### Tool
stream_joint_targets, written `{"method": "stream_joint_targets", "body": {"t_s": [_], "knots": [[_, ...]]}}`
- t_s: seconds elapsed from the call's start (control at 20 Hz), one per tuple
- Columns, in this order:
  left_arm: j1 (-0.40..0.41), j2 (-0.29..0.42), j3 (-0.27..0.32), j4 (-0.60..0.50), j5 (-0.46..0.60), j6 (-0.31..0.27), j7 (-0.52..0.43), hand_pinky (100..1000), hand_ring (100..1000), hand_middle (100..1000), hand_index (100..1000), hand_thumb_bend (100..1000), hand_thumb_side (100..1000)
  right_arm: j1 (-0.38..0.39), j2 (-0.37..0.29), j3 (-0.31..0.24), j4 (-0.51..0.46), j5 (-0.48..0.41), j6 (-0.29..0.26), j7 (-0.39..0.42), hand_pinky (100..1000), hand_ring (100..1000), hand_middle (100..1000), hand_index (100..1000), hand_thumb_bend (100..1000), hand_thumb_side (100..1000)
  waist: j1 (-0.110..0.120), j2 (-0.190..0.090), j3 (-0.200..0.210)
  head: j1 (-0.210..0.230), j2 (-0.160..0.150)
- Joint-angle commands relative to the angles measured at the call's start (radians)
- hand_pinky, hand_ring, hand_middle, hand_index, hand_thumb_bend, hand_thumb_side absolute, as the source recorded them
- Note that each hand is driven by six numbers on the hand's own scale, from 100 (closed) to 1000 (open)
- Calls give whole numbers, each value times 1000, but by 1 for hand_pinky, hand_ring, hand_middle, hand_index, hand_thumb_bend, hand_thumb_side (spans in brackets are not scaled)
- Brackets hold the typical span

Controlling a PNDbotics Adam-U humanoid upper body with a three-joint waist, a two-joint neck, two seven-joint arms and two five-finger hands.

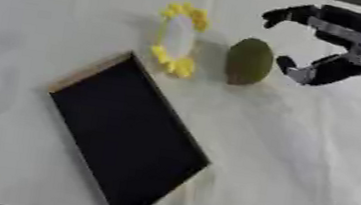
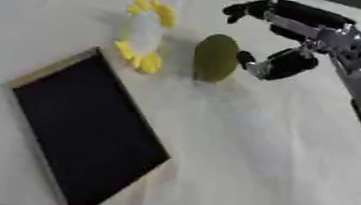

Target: Pick up objects on the table and place them in the box.

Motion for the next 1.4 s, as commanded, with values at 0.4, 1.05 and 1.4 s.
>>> {"method": "stream_joint_targets", "body": {"t_s": [0.4,1.05,1.4], "knots": [[-11,0,0,-19,16,3,-9,783,719,619,804,106,632,-40,19,1,92,74,-75,28,983,1000,870,994,100,191,-6,-8,14,-8,-11],[-13,-6,-2,-19,30,6,-16,783,716,615,799,100,640,-55,42,22,158,178,-119,46,944,976,756,921,100,100,-12,-1,24,-11,-12],[-12,-11,-2,-19,35,6,-20,783,712,611,796,100,644,-60,51,25,174,197,-96,-67,859,825,477,747,100,100,-14,0,25,-9,-11]]}}
